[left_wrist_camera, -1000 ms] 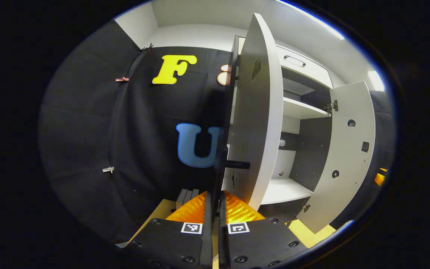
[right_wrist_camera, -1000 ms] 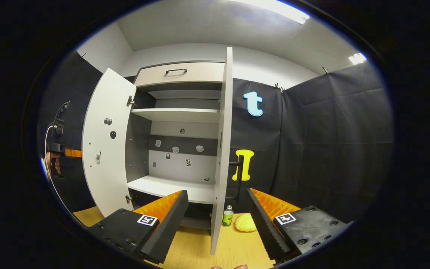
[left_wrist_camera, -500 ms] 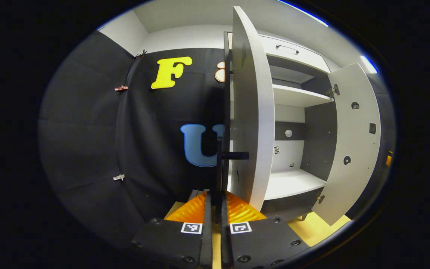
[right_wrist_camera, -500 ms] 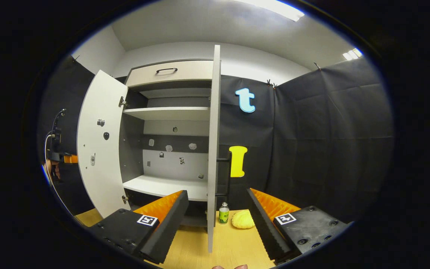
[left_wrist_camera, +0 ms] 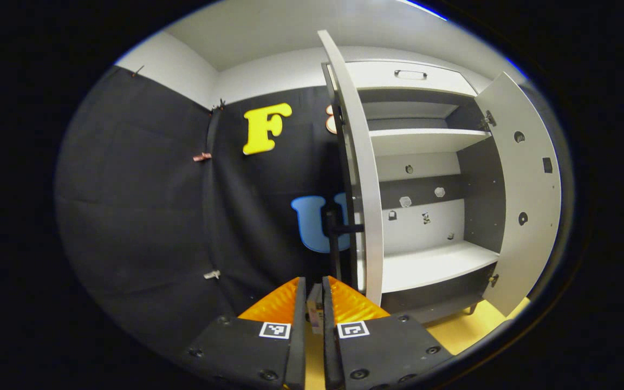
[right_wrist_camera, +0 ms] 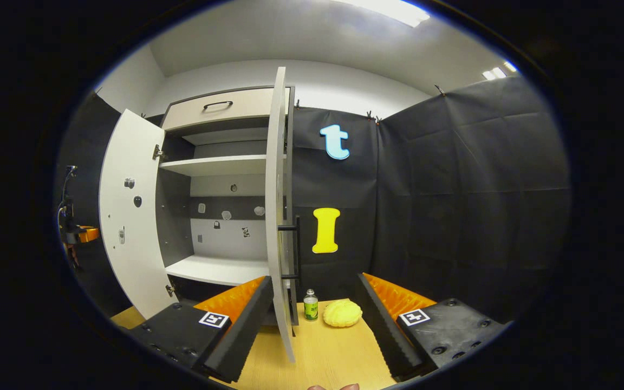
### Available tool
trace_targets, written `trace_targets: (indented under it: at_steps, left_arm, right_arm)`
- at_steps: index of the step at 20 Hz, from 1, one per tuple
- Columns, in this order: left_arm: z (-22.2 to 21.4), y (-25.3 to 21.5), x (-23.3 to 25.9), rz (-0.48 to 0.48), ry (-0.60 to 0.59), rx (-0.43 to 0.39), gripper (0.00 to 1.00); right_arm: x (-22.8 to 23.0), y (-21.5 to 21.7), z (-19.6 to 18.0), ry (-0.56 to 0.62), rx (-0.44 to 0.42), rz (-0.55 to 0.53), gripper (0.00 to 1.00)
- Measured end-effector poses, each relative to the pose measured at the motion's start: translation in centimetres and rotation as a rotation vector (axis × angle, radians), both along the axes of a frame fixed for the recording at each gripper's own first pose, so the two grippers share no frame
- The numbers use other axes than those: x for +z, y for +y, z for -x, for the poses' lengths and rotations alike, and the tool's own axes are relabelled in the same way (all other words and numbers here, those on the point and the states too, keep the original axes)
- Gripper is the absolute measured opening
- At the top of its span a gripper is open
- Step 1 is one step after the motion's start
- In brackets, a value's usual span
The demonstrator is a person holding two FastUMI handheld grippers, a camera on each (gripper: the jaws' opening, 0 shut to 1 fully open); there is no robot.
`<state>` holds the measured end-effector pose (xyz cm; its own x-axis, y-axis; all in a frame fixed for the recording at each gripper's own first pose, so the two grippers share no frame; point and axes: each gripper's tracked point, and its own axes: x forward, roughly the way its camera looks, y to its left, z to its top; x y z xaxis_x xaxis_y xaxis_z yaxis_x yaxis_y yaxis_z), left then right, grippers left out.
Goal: Open the right door of the double-door shoe cabinet with the right hand, and open the left door with the left hand.
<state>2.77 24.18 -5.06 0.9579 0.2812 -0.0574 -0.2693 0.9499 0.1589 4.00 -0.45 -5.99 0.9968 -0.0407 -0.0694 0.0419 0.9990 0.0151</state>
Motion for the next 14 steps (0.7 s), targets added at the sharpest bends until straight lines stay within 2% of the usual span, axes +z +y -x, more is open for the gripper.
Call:
trace_targets:
  at_steps: [3,4,7,9,12,14]
  left_arm:
    - [2.2,-2.2,1.9,-0.009,-0.061,-0.010,0.32]
    - [2.6,-3.4,2.3,-0.001,-0.071,-0.019,0.35]
    - [2.8,-8.4,2.6,0.043,-0.069,-0.083,0.60]
    - [2.4,-11.7,2.6,0.096,-0.064,-0.135,0.70]
    - [2.3,-14.5,2.8,0.120,-0.067,-0.154,0.96]
    - [2.7,-15.7,3.0,0.122,-0.076,-0.153,0.97]
  right_arm:
    - [0.4,-0.4,-0.5,0.000,0.005,-0.010,0.98]
    - [0.7,-0.5,-0.6,-0.003,0.007,-0.018,0.98]
    - [1.7,-0.4,-1.3,-0.010,0.014,-0.033,0.98]
    - [2.5,-0.4,-1.8,-0.026,0.021,-0.041,0.98]
    - [3.6,0.2,-2.1,-0.045,0.035,-0.051,0.98]
    - [4.4,0.7,-2.1,-0.064,0.043,-0.044,0.98]
